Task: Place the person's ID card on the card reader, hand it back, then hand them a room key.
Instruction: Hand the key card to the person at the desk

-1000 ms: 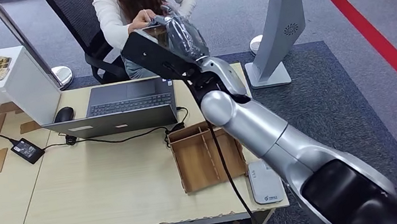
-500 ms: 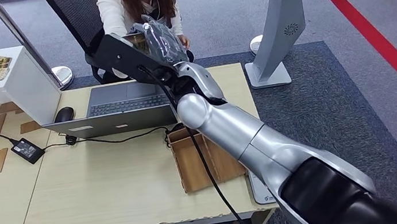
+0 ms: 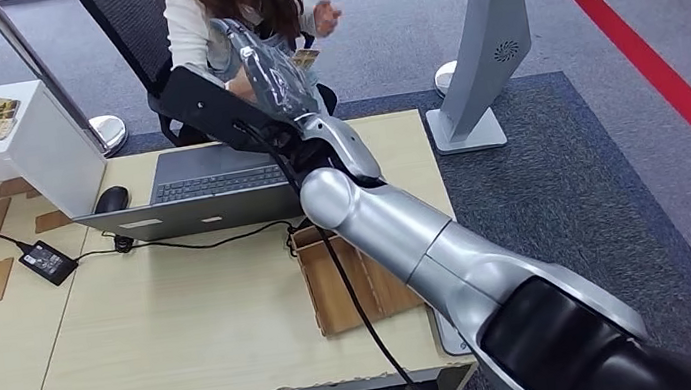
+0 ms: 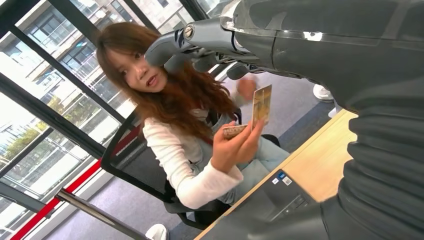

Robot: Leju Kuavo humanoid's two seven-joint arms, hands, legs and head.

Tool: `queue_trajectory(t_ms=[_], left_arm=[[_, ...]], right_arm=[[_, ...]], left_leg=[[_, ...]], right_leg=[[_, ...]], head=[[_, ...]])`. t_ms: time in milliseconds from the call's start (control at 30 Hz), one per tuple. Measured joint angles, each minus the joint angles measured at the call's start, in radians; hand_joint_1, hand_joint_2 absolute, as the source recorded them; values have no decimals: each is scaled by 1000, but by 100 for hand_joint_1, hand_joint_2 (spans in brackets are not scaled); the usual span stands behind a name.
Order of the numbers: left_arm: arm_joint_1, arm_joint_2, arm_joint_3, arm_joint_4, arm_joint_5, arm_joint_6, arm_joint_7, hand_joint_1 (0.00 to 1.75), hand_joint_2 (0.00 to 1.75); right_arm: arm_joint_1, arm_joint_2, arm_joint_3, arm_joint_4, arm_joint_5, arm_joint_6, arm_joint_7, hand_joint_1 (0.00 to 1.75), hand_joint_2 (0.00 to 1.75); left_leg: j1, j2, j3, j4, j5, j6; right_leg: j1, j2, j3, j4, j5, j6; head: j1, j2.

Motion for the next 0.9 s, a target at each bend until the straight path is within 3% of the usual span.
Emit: queue_trajectory(t_ms=[167,300,533,767,900], left_arm=[[0,0,0,0,9,7,1,0,0],[1,0,2,0,36,18,0,0,0],[3,0,22,0,80,44,-4,0,0],[5,-2,49,0,97,64,-16,0,0],[3,-5,56,0,102,74,-21,0,0]], right_arm=[[3,-3,2,-15,0,17,-9,0,175],[33,-44,11,-102,70,65,61,0,175],[168,-233,21,-407,258,195,253,0,175],[317,-433,9,-686,339,233,330,0,175],[409,-510,-15,-786,372,239,354,0,175]], left_leg=[[0,0,0,0,0,0],[0,0,1,0,0,0],[-2,0,1,0,0,1],[-4,1,2,0,-2,1],[-3,2,2,0,-3,1]], right_leg=[[0,0,0,0,0,0],[1,0,0,0,0,0],[0,0,1,-2,0,0],[0,1,1,-2,0,1],[0,3,1,-2,0,0]], head=[[0,0],[0,0],[0,0],[0,0],[0,0]])
